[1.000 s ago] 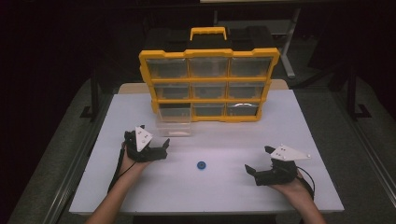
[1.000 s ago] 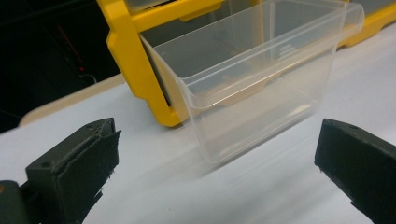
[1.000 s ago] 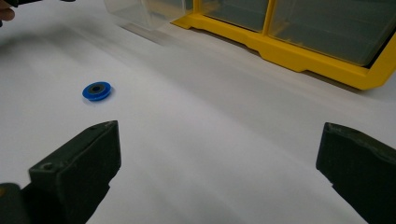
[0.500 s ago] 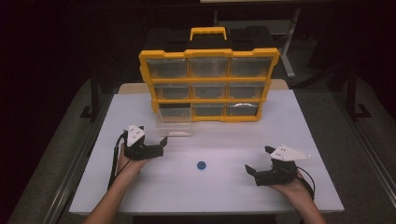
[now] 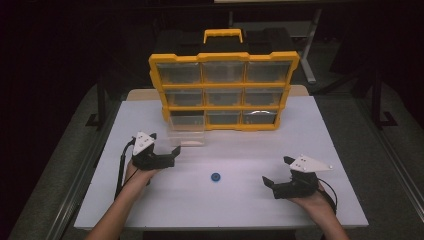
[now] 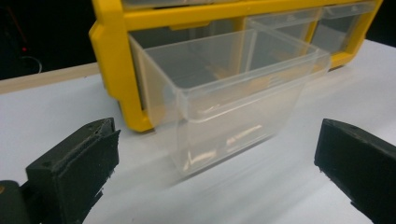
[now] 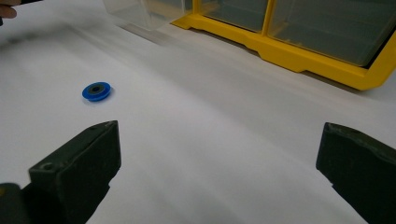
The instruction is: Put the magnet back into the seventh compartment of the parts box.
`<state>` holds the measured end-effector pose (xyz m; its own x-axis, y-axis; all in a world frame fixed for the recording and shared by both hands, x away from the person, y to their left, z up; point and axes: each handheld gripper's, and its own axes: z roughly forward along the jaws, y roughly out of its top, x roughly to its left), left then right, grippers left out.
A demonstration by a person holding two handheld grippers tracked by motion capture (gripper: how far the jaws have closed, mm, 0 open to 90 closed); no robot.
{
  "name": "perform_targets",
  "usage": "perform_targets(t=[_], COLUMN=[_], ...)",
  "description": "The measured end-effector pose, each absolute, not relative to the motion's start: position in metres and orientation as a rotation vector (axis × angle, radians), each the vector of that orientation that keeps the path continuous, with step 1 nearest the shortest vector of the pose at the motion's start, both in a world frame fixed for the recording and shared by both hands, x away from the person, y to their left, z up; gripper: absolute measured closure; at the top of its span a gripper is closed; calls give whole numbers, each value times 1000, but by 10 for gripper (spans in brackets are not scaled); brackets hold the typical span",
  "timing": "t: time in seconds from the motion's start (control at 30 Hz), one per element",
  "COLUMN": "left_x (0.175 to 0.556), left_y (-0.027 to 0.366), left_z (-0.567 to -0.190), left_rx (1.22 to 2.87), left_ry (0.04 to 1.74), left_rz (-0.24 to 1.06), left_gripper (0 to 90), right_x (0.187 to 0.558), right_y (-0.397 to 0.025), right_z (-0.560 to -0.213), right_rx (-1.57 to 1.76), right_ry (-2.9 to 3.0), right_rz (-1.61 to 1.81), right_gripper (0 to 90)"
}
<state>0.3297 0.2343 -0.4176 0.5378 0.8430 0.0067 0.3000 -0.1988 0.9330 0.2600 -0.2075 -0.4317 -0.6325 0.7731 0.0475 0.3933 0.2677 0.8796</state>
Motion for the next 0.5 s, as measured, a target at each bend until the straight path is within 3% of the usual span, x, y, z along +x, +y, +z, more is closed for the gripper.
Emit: perform_targets(t=[0.5], left_x=[316], left_y=[238], left_z=[-413], left_rx=[1754], left_ry=[845], left_rz=[584], left_gripper=[0], right_x=[259], right_y=[-210], right_z=[-431], right_rx=[1056], right_ry=[2146], right_rz=[1319], right_gripper=[0])
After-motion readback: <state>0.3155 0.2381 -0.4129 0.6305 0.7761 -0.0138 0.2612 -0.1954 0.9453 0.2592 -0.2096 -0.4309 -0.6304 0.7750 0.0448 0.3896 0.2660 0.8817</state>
